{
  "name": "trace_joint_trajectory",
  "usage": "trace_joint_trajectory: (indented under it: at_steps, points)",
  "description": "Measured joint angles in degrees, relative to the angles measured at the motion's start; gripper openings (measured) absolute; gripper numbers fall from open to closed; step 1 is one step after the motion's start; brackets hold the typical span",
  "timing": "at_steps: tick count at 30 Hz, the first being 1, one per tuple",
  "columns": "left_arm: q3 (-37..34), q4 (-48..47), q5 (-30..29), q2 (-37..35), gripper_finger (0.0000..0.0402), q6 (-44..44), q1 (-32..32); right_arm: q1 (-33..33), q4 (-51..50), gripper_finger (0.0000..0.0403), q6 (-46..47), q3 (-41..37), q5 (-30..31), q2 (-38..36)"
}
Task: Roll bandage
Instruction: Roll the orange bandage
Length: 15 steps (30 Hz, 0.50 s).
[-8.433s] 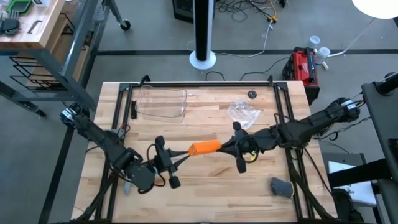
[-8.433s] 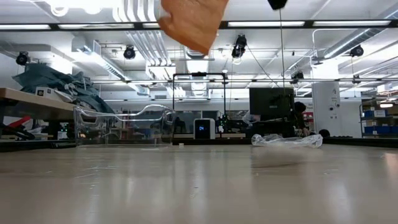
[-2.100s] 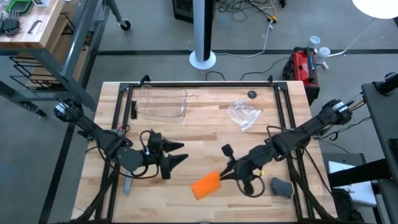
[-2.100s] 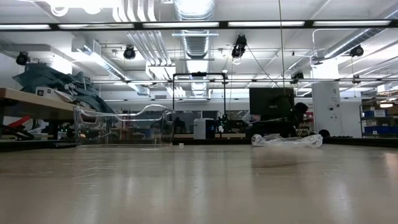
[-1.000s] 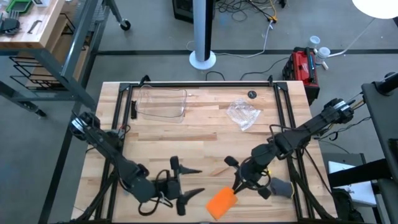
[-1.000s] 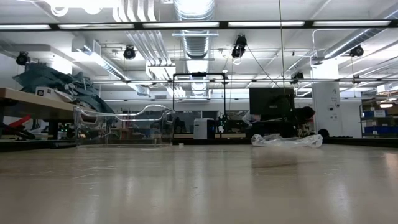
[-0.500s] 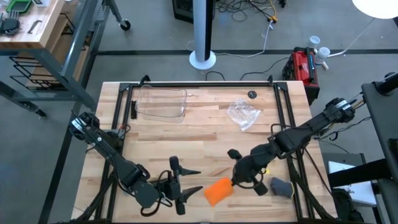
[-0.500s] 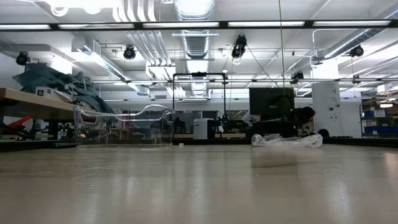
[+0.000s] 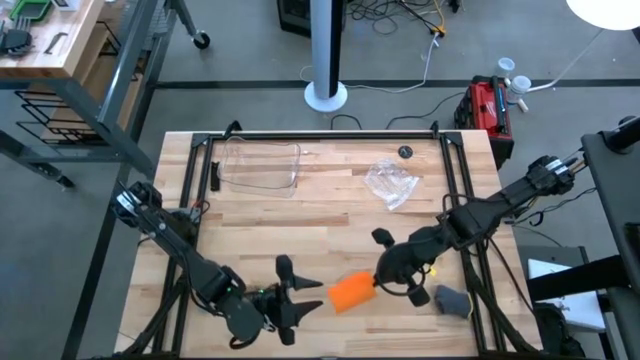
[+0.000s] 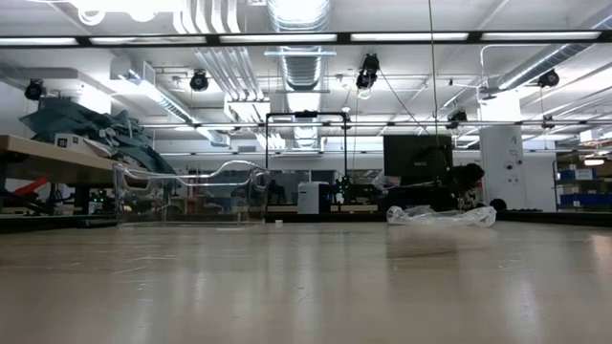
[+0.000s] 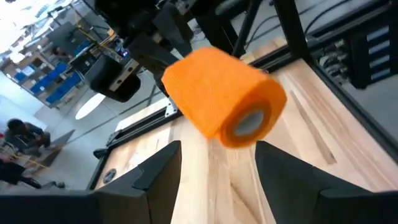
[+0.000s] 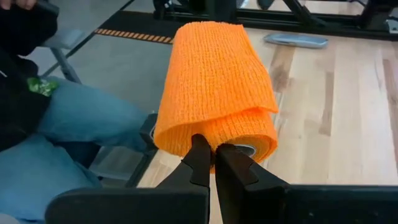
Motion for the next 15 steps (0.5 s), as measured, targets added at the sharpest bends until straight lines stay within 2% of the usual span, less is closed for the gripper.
trace_joint_trajectory:
  at_steps: [7,15]
  points:
    - [0.0,-0.2,-4.5,1.3,0.0196,2.5,0.0,0.0,0.1,0.0,0.1,0.0,-0.1,-0.1]
    - [0.0,1.9,-4.5,1.3,0.0193,4.9,0.1,0.0,0.1,0.0,0.0,0.0,-0.1,0.0]
